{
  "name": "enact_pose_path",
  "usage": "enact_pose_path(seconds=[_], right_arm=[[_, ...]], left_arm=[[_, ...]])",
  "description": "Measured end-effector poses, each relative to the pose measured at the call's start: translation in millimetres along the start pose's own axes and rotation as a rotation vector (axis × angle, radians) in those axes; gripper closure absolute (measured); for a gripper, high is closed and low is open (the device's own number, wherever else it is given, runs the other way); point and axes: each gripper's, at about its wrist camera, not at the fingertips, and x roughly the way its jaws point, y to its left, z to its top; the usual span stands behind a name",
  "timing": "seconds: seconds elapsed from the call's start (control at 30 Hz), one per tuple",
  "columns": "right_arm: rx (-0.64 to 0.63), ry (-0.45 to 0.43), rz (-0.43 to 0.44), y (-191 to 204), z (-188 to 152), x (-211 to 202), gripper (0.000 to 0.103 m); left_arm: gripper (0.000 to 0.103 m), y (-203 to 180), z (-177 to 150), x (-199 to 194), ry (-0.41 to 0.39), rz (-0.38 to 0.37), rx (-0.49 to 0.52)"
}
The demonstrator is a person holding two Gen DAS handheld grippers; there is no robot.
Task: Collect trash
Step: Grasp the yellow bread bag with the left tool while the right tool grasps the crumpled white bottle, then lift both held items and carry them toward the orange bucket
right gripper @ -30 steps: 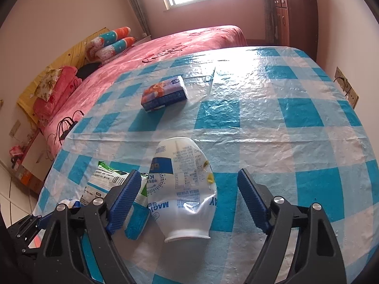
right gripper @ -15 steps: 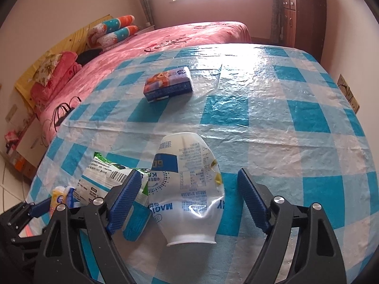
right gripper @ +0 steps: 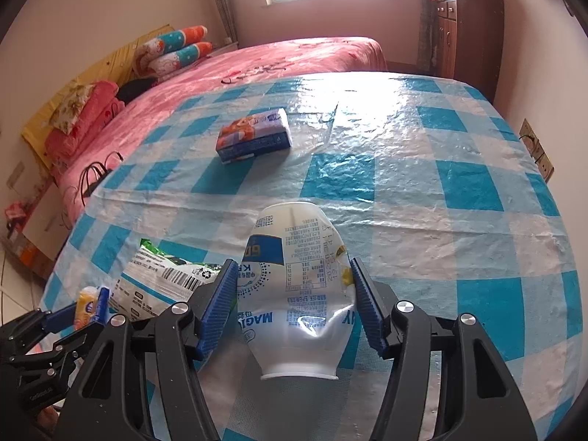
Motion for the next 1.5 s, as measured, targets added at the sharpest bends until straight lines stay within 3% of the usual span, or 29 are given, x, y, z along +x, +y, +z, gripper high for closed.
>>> enact_pose_path(seconds=[0.27, 0.7, 1.5], right_arm=[[-0.006, -0.063, 0.003, 6.8, -1.9, -12.9, 0.041], [0.017, -0.158, 0.163, 30.2, 4.9, -48.8, 0.041], [-0.115, -0.016, 0.362, 140.3, -21.3, -36.4, 0.041]], left_arm=[[0.055, 10.7, -2.5, -4.8, -0.012, -0.047, -0.022], [0.057, 39.9, -5.0, -11.2, -0.032, -0.065, -0.058], [0.057, 115.2, -16.7, -40.9, -0.113, -0.116, -0.214]])
